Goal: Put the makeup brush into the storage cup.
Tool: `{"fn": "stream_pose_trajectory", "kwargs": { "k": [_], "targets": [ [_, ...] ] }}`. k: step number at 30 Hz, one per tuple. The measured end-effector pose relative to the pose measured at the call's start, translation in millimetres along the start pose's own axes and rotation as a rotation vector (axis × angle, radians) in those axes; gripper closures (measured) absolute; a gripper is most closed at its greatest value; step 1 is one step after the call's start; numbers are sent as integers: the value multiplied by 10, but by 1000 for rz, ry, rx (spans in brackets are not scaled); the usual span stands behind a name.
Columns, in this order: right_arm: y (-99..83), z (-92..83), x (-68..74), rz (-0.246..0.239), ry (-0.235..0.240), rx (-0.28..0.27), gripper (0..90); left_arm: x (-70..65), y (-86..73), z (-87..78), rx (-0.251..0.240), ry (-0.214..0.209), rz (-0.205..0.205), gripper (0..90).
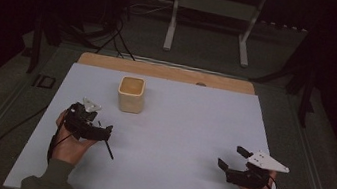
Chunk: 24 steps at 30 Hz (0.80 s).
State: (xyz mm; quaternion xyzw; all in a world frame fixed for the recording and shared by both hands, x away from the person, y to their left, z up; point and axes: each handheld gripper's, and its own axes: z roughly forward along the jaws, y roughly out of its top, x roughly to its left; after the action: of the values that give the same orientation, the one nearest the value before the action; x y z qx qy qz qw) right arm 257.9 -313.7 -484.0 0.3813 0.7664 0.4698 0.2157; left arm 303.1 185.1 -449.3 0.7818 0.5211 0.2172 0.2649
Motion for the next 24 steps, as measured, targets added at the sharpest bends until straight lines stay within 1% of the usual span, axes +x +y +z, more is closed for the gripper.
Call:
{"fn": "stream_pose_trajectory", "kwargs": {
  "k": [5, 9, 11, 18, 20, 24],
  "targets": [
    [-1, 1, 0, -2, 0, 1, 133, -3, 18, 25, 45, 4, -8, 45],
    [0, 6, 7, -5, 3, 3, 132, -11, 31, 40, 82, 9, -7, 44],
    [0, 6, 10, -5, 4, 3, 132, -12, 36, 49, 91, 4, -8, 42],
    [-3, 8, 6, -8, 4, 4, 132, -9, 55, 79, 150, 18, -4, 37],
    [-2, 9, 8, -8, 4, 4, 132, -8, 59, 90, 165, 20, -9, 37],
    [-3, 10, 8, -9, 4, 4, 132, 3, 75, 104, 198, 16, -7, 37]
  ]
}}
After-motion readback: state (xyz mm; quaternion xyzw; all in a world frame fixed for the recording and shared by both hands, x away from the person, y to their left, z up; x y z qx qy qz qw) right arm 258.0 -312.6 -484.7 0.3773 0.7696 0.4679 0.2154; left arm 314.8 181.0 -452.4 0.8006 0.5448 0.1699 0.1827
